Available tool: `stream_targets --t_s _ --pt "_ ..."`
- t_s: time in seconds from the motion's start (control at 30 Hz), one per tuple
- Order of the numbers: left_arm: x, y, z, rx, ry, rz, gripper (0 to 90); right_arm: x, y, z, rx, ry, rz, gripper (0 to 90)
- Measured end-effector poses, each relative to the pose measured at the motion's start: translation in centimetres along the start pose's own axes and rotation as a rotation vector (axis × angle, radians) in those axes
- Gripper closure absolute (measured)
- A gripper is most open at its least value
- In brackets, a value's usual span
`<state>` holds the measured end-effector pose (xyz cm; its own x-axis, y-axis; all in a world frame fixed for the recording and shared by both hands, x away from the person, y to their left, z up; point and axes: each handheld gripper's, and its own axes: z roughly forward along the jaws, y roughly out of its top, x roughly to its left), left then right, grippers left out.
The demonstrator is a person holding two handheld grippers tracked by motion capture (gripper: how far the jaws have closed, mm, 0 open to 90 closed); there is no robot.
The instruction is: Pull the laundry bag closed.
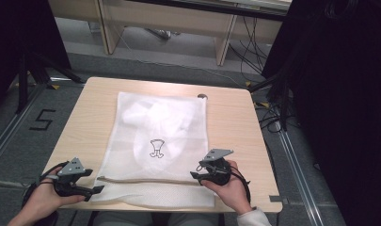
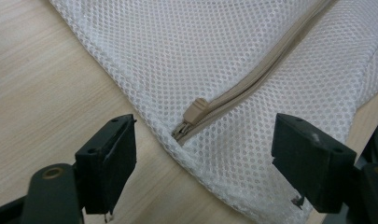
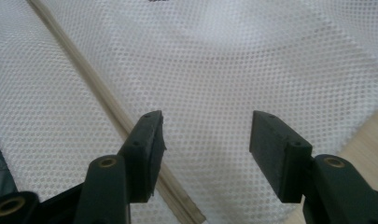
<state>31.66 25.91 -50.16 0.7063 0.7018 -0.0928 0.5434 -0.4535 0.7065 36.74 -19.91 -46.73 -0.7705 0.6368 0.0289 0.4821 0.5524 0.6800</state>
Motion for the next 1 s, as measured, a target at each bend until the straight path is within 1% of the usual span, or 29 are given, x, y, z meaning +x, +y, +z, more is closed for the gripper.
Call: stream_targets --t_s 0.03,0.07,0.1,0.13,0.17,0.2,0.23,0.27,0.3,0.33,0.37,0.43,0.47,0.5,0.53,0.57,0.6,0.63,0.67,0.7,0.73,0.87,0.9,0.97,1.0 --pt "0.0 0.0 0.1 -0.008 0.008 -0.010 21.1 0.3 0.1 0.4 -0.001 0.005 -0.025 47.0" --pt "0.0 0.0 0.1 -0.008 0.008 -0.010 21.0 0.5 0.3 0.6 -0.015 0.022 -0.039 47.4" --pt "0.0 -0.1 0.1 -0.012 0.008 -0.012 20.8 0.7 0.4 0.5 0.001 0.026 -0.025 48.2" --pt "0.0 -0.1 0.1 -0.012 0.008 -0.012 20.7 0.9 0.5 0.7 -0.021 0.032 -0.052 48.4" --pt "0.0 -0.1 0.1 -0.013 0.003 -0.012 20.7 1.1 0.8 0.6 -0.011 0.048 -0.068 48.5" --pt "0.0 -0.1 0.0 -0.010 0.003 -0.012 20.7 1.1 0.8 0.6 -0.011 0.048 -0.068 48.5" --pt "0.0 -0.1 0.0 -0.008 0.002 -0.003 20.7 1.4 0.9 1.0 -0.052 0.044 -0.064 48.7" --pt "0.0 -0.2 0.1 -0.006 0.005 -0.011 20.6 1.6 1.5 0.8 -0.034 0.067 -0.084 49.0" --pt "0.0 -0.2 0.1 -0.006 0.005 -0.011 20.6 1.7 1.6 1.0 -0.051 0.067 -0.091 49.4" --pt "0.0 -0.2 0.1 -0.005 0.005 -0.011 20.5 1.9 2.0 1.1 -0.061 0.078 -0.105 49.8" --pt "0.0 -0.2 0.1 -0.009 -0.004 -0.012 20.5 2.0 2.2 1.3 -0.073 0.084 -0.109 50.5" --pt "-0.1 -0.2 0.1 -0.014 -0.006 -0.019 20.4 2.2 2.4 1.4 -0.079 0.089 -0.111 51.1" --pt "-0.1 -0.1 0.1 -0.008 -0.006 -0.013 20.3 2.8 3.1 1.9 -0.072 0.107 -0.118 52.1" --pt "0.0 -0.1 0.1 -0.004 -0.007 -0.008 20.3 3.0 3.5 2.2 -0.084 0.117 -0.146 52.3" --pt "0.0 -0.1 0.1 -0.004 -0.007 -0.008 20.3 3.0 3.5 2.2 -0.084 0.117 -0.146 52.3" --pt "0.0 -0.1 0.1 -0.004 -0.008 -0.006 20.3 3.3 3.7 2.3 -0.073 0.119 -0.134 52.4" --pt "0.0 -0.1 0.1 -0.003 -0.008 0.000 20.3 3.9 4.3 2.9 -0.063 0.135 -0.155 52.7" --pt "0.1 -0.1 0.0 -0.003 -0.008 0.016 20.3 4.2 4.6 3.2 -0.060 0.142 -0.156 53.0" --pt "0.1 -0.1 0.0 -0.003 -0.007 0.015 20.3 4.2 4.6 3.2 -0.060 0.142 -0.156 53.0" --pt "0.1 -0.1 0.0 -0.001 -0.009 0.017 20.2 4.4 4.8 3.5 -0.075 0.141 -0.168 53.0" --pt "0.1 -0.1 0.0 0.002 -0.010 0.020 20.2 4.9 5.4 3.7 -0.067 0.151 -0.173 53.1" --pt "0.1 -0.1 0.0 0.001 -0.011 0.020 20.2 5.4 6.1 4.2 -0.078 0.159 -0.191 53.2" --pt "0.1 -0.1 0.0 -0.001 -0.012 0.019 20.2 5.7 6.5 4.5 -0.076 0.172 -0.194 53.3" --pt "0.1 -0.1 0.0 0.001 -0.010 0.013 20.3 6.0 6.8 4.8 -0.075 0.175 -0.196 53.2" --pt "0.0 -0.1 0.1 -0.002 -0.009 -0.011 20.3 6.1 6.9 4.9 -0.073 0.180 -0.200 53.2"
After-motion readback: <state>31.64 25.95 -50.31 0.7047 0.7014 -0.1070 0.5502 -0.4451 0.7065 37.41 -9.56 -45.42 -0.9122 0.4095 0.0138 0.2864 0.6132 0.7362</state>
